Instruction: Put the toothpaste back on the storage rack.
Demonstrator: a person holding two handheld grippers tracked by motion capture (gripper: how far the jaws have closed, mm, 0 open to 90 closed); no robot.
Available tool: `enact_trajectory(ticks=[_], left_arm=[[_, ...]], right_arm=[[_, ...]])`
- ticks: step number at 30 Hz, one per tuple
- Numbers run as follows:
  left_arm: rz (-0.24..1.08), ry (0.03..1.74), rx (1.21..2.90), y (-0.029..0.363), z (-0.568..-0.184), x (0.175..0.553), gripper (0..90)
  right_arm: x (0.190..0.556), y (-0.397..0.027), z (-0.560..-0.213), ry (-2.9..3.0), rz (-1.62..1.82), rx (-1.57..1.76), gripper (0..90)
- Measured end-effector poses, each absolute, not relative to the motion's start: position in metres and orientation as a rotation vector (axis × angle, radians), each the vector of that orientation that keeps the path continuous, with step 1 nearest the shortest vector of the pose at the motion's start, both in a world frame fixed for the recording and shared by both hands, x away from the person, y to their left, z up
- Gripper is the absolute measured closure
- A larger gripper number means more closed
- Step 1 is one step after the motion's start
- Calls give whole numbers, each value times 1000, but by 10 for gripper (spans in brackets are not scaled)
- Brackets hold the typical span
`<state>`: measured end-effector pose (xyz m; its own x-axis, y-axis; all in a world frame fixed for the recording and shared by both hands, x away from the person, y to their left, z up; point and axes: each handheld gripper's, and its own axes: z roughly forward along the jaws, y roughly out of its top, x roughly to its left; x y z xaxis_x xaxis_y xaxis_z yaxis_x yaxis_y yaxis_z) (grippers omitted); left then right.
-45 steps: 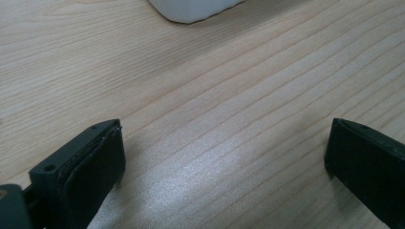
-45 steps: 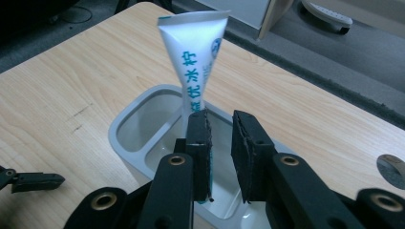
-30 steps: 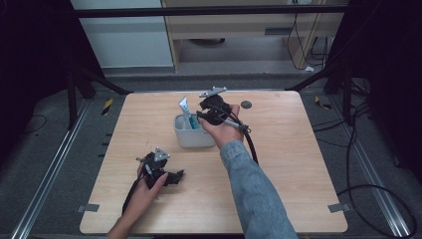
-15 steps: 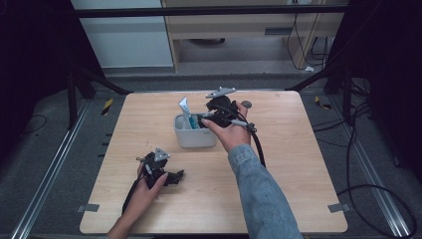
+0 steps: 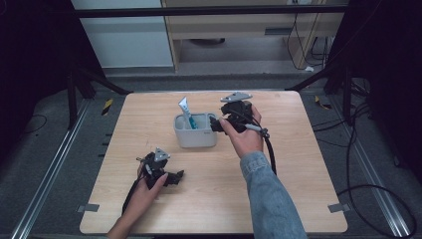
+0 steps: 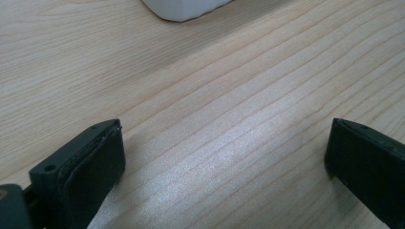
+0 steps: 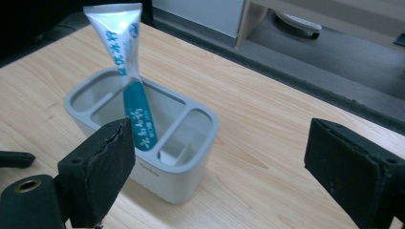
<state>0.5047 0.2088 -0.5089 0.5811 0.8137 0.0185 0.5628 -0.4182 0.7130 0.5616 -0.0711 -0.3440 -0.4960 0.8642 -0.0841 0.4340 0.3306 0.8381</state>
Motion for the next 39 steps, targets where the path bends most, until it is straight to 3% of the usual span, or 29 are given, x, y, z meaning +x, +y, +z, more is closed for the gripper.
enact_trajectory(ticks=[11,39], left_arm=[[481,1090,2139,209,-509,504,0],[480,1090,2142,209,-509,504,0]], right_arm=[[554,-93,-348,2045,1053,1175,110],[530,-172,-413,2016,958,1326,101]])
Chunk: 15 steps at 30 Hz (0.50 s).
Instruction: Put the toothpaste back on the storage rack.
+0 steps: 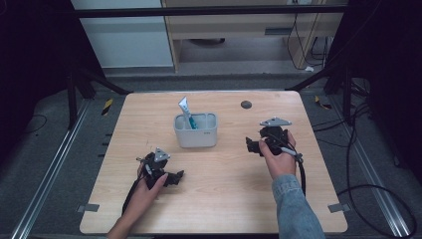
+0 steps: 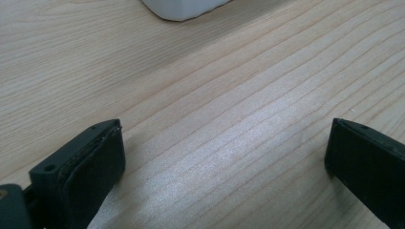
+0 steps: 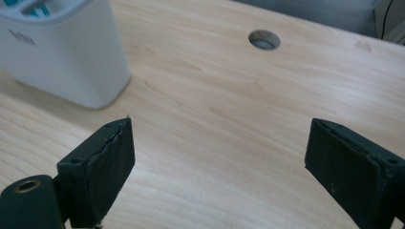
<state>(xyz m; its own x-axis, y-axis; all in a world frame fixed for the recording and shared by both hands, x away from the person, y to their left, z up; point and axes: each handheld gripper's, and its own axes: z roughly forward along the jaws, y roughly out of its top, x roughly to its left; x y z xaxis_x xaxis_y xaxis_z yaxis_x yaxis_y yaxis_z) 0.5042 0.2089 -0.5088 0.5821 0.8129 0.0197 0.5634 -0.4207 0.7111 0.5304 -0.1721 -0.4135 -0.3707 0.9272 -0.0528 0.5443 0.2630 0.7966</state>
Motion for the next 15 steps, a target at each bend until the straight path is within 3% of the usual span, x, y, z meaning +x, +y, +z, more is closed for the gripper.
enact_trajectory(ticks=[15], left_arm=[[480,1091,2141,209,-509,504,0]], right_arm=[[515,-204,-469,2050,892,1456,89]])
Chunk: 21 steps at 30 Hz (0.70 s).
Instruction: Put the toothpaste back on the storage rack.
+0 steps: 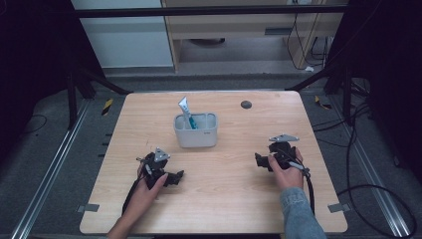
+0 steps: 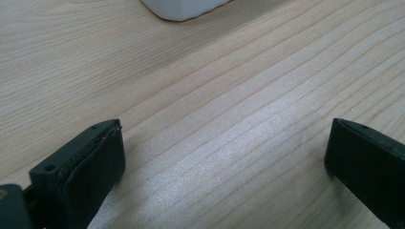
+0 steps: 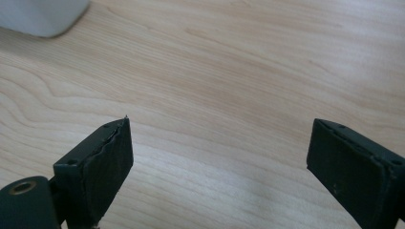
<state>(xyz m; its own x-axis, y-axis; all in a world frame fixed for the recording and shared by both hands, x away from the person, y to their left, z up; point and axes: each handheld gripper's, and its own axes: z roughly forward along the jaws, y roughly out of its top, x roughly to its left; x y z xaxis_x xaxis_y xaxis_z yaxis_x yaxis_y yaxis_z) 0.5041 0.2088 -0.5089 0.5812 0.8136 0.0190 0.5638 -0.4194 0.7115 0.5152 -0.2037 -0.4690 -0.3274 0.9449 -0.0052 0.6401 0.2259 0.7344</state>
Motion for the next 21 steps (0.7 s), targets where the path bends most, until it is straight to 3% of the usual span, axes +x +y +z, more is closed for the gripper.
enact_trajectory(ticks=[21], left_arm=[[480,1091,2141,209,-509,504,0]], right_arm=[[532,-216,-501,1949,820,1570,94]])
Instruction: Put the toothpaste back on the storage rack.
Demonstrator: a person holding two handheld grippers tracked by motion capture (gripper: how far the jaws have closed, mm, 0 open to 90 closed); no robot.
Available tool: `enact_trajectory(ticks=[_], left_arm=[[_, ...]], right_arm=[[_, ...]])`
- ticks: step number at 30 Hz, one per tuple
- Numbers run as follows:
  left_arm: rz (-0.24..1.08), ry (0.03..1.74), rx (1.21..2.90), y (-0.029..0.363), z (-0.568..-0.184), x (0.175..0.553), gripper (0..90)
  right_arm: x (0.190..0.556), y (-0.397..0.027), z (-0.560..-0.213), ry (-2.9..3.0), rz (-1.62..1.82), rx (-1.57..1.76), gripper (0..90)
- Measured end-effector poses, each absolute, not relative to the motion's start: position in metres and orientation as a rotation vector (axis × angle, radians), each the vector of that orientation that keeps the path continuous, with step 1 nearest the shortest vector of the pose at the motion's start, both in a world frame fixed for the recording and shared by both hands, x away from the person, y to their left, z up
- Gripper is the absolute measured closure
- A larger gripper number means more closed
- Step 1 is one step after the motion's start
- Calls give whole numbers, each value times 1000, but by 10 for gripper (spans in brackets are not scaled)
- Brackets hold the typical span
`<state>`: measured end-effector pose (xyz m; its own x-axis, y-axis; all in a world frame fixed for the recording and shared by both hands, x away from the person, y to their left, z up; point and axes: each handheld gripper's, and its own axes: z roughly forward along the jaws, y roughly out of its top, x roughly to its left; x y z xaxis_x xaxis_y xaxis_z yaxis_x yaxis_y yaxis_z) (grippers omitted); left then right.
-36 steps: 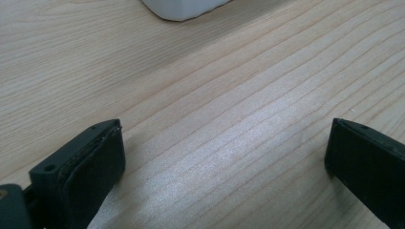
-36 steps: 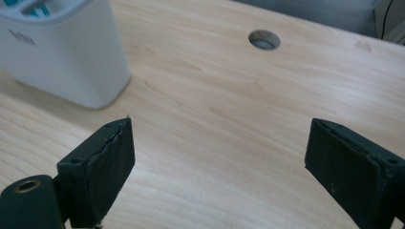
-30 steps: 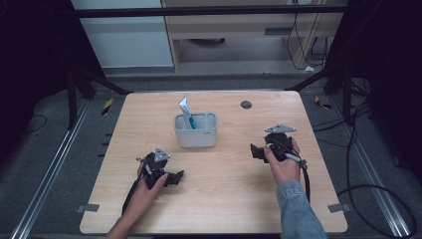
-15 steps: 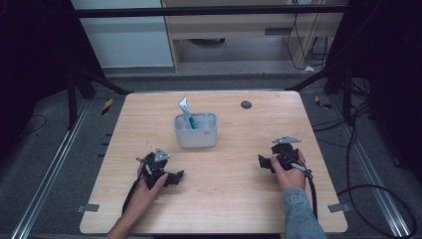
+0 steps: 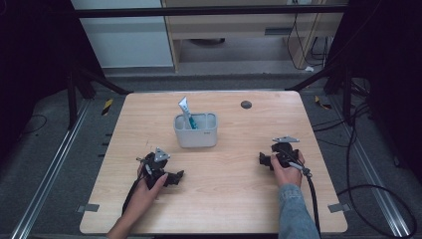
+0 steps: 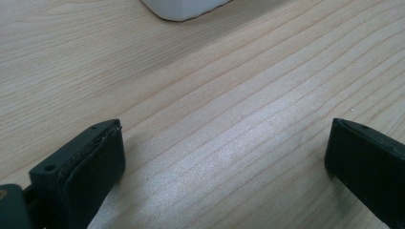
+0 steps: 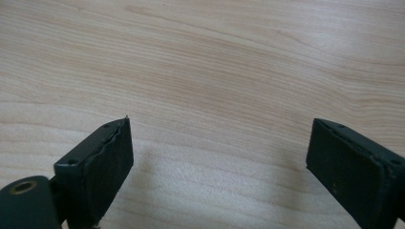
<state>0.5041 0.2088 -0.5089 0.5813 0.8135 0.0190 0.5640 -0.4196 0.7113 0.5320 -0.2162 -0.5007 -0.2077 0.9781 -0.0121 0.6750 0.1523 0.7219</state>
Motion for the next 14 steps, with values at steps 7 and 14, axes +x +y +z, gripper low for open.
enact_trajectory(ticks=[7,14], left_arm=[[479,1091,2141,209,-509,504,0],[480,1090,2141,209,-509,504,0]], right_arm=[[538,-218,-511,1947,862,1553,77],[536,-217,-512,1919,820,1603,4]])
